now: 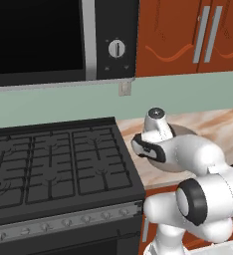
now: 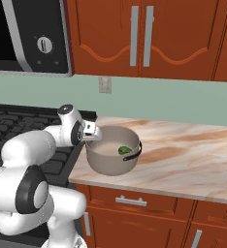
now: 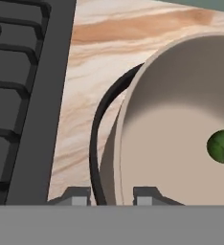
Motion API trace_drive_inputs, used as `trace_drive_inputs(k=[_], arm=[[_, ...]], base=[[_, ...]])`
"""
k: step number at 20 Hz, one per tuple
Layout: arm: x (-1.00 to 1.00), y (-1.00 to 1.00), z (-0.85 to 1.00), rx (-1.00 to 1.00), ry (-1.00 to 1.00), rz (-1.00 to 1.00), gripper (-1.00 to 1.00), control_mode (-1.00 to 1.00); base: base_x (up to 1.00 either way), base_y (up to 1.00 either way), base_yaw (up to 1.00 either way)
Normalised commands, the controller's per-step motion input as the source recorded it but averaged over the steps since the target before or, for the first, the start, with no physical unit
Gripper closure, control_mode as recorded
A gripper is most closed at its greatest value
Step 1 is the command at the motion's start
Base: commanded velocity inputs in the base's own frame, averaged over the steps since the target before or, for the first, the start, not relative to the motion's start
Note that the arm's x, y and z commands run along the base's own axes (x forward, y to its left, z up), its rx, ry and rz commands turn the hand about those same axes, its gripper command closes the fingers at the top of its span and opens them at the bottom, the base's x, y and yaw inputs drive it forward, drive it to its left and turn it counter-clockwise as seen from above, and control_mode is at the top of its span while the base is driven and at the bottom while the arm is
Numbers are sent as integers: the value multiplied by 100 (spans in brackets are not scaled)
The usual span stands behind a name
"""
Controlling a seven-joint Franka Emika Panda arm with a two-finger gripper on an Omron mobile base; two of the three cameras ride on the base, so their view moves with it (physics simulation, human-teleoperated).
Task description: Turn on the sink faucet. Then move the avocado from the counter to the sink. Turn off the sink. Move the vegetable from the sink to the pot next to the stove. Finally move the pot to the front center burner.
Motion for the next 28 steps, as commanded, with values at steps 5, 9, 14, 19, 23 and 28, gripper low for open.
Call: trace_drive_inputs(k=[5, 9, 14, 19, 23, 28], arm=[[-39, 56, 35, -9, -1, 9, 100, -100], [-15, 63, 42, -6, -1, 21, 100, -100], [0, 72, 16, -1, 0, 36, 100, -100], [0, 81, 2, 0, 1, 43, 100, -100], [-4, 97, 4, -2, 6, 34, 100, -100], [-15, 100, 23, -12, 8, 22, 100, -100]], base=[[0, 0, 0], [0, 0, 0], [0, 0, 0], [0, 0, 0], [0, 0, 0], [0, 0, 0]])
